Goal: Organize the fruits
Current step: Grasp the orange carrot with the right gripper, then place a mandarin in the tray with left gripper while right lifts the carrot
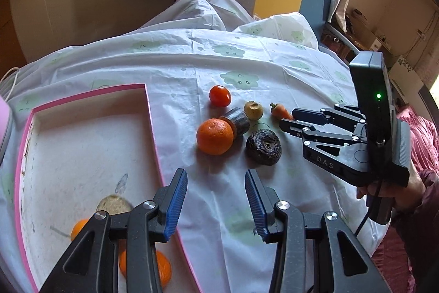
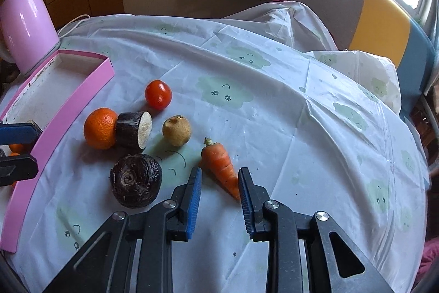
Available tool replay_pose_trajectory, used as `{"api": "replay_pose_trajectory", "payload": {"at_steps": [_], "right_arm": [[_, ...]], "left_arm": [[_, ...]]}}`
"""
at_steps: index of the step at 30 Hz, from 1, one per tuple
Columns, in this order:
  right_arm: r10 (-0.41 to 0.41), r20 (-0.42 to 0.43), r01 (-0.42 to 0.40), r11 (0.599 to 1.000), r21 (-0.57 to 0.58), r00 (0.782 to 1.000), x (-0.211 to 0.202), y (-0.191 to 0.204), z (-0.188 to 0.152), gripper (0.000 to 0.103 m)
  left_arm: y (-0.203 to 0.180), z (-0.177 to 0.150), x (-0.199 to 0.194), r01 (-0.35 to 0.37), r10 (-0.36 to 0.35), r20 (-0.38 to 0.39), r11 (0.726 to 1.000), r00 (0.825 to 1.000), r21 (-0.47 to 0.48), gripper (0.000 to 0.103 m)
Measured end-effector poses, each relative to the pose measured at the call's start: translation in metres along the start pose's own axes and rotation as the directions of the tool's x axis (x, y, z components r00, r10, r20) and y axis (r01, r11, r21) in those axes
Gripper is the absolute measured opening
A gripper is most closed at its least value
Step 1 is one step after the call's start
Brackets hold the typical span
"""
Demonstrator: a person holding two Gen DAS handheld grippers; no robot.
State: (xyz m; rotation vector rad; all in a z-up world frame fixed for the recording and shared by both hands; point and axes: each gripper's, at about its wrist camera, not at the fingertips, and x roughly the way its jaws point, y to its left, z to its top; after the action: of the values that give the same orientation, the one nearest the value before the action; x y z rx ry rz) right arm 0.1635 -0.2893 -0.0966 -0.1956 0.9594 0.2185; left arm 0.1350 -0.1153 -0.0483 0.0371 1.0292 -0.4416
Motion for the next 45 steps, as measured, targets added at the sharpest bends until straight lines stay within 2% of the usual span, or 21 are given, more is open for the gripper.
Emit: {"api": "replay_pose_trajectory", "payload": {"at_steps": [4, 6, 17, 22, 23, 31, 41, 45], "right_arm": [[-0.003, -0.005, 0.003, 1.0, -0.013, 1.0, 0.005, -0.005, 0.002, 0.026], [-0.001, -0.004, 0.001, 1.0, -0.009, 1.0, 0.006, -0.007, 0.003, 0.021], [0.036, -0.001, -0.036, 0.999, 0.027, 0.999, 0.013, -0.011, 0.005, 0.016], [0.035, 0.002, -0.035, 0.999, 0.038, 0.999, 0.014, -0.01, 0.006, 0.016], [0.035, 0.003, -0.035, 0.999, 0.042, 0.999, 0.014, -0.01, 0.006, 0.016], [0.034, -0.001, -0.034, 0.996, 0.088, 0.999, 0.01, -0.009, 0.003, 0.016], [0.084, -0.033, -0.076, 0.978, 0.196, 0.996, -0.008, -0.008, -0.021, 0.016], [0.085, -0.041, -0.075, 0.977, 0.199, 0.996, -0.015, -0.001, -0.031, 0.016]], "left_arm": [[-0.001, 0.011, 0.012, 0.004, -0.004, -0.014, 1.0, 1.0, 0.011, 0.045], [-0.001, 0.016, 0.018, 0.003, -0.003, -0.023, 1.0, 1.0, 0.021, 0.045], [-0.003, 0.03, 0.051, 0.006, -0.003, -0.073, 0.999, 0.997, 0.042, 0.045], [0.004, 0.03, 0.063, 0.001, -0.001, -0.087, 1.0, 0.996, 0.0, 0.043], [0.004, 0.029, 0.062, 0.005, -0.005, -0.081, 1.0, 0.997, 0.0, 0.04], [-0.001, 0.02, 0.046, -0.005, 0.005, -0.049, 1.0, 0.999, 0.006, 0.039], [-0.004, 0.001, 0.014, -0.019, 0.018, -0.017, 0.999, 1.0, -0.041, 0.039], [-0.005, -0.008, 0.0, -0.021, 0.02, -0.001, 0.998, 1.0, -0.054, 0.039]]}}
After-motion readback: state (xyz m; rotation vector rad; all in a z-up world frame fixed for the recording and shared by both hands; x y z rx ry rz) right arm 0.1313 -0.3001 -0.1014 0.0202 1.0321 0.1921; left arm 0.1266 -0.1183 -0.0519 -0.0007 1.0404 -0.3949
